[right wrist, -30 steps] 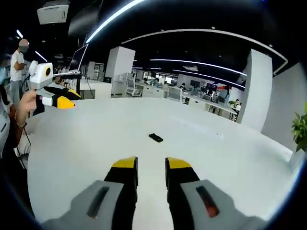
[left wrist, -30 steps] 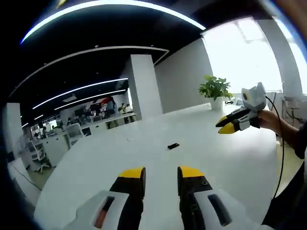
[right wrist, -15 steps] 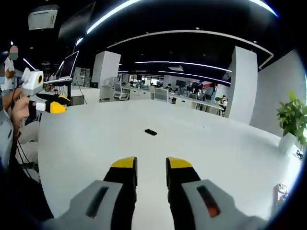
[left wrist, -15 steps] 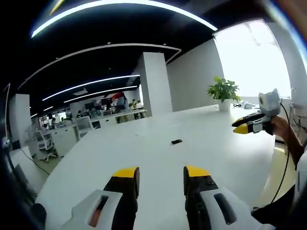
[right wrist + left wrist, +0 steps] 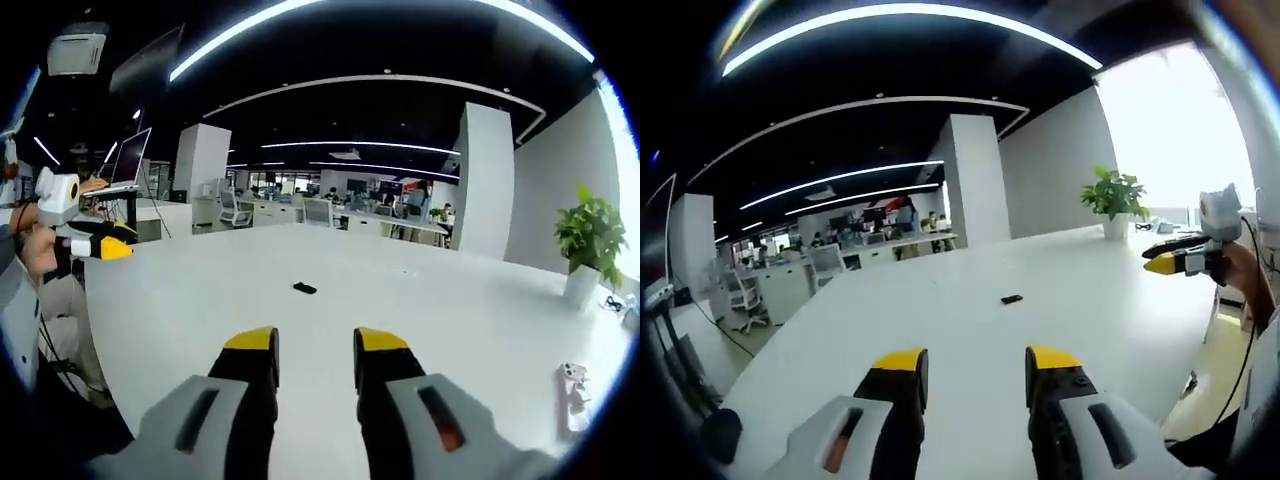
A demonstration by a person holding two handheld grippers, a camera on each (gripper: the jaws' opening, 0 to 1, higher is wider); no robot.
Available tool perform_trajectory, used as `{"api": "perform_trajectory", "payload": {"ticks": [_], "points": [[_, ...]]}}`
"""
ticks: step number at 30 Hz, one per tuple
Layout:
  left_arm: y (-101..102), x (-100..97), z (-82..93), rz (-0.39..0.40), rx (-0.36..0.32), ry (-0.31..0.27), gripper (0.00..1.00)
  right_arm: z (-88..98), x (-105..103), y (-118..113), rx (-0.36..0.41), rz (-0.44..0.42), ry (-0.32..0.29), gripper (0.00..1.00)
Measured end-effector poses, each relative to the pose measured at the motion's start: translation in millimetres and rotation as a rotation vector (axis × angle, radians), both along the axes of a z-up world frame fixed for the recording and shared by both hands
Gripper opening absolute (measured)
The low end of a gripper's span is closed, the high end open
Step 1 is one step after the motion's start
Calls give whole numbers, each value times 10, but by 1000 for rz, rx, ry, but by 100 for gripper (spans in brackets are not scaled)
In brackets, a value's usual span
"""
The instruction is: Snap the two parts of the plastic buckle together until the buckle closes and remains connected.
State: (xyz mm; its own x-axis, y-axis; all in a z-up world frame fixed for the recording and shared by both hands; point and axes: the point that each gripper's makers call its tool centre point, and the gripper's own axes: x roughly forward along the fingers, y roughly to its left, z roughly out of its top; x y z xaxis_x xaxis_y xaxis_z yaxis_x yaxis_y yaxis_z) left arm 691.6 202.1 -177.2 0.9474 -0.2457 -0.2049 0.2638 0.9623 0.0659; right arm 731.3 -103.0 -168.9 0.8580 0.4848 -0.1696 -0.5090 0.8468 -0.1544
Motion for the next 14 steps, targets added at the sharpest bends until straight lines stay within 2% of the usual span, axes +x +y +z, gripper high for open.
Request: {"api": "perform_trajectory", "payload": {"ticks": [8,14], "points": [[-13,-47,8,8,-7,13,40,2,13,0,-8,-2,1,30],[43,-40,25,36,-23,10,41,-64,39,-6,-21,-2,21,30]]}}
